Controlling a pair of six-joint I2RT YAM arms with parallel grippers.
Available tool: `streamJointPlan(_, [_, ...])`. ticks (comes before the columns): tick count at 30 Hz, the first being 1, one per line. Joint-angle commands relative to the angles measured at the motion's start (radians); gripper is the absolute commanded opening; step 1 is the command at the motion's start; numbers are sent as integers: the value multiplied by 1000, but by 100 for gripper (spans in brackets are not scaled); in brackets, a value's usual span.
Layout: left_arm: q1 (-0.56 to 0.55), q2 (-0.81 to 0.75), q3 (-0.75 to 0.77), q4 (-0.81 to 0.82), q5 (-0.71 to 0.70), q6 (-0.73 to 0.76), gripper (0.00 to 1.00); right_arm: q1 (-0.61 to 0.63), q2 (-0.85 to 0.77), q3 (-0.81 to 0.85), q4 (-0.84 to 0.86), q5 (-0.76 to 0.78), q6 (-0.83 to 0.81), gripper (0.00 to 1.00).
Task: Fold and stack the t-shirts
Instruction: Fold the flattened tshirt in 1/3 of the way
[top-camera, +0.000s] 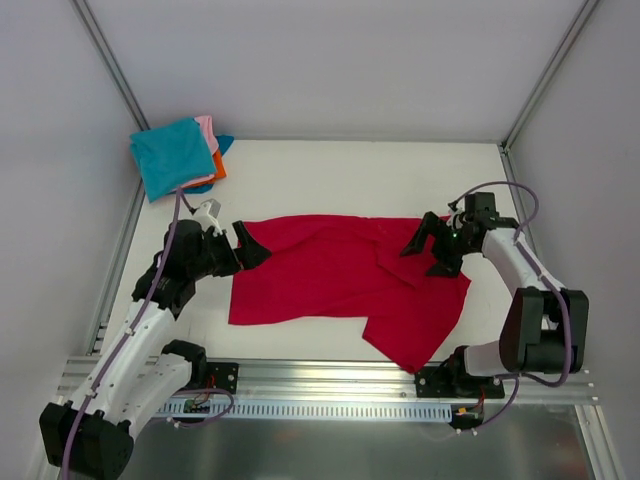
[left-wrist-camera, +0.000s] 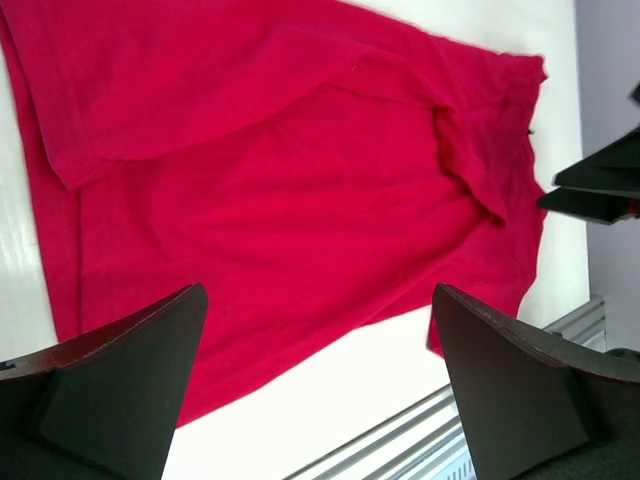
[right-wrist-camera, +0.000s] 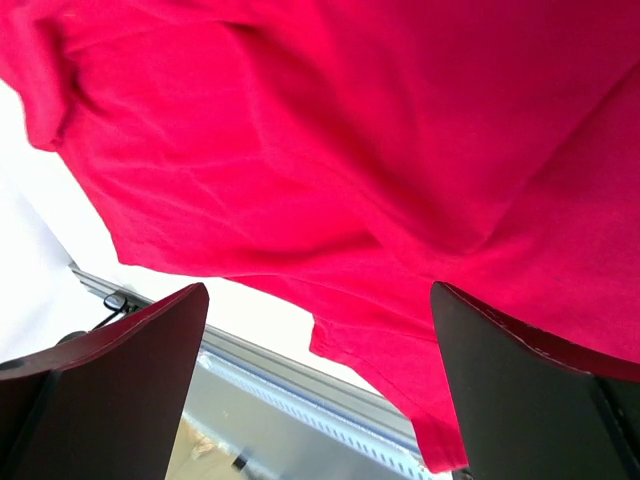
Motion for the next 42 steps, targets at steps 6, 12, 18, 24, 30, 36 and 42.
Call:
streamJointPlan(6, [-7,18,57,-62,170,100,99,13,-480,-76,-94,78,16,99])
streamJointPlan(12, [-34,-68,76,-312,101,135,98,12,-736,-170,-260,167,-25,99])
streamJointPlan(18, [-34,116,93,-319,127,55,99,13,-627,-230,-171,113,30,99])
streamJointPlan(24, [-51,295,59,-263,97,-33,99,18,-452,-262,-79,110,50,99])
streamJointPlan(30, [-88,401,79,-205,21,-106,99,18,-320,-351,59,90,117,100])
streamJointPlan(36, [-123,535,54,-112,-37,-160,99,39,-170,-363,175,78,153,99])
streamJointPlan(42, [-160,651,59,-53,-86,-178,99,48,-55,-334,254,73,163,99])
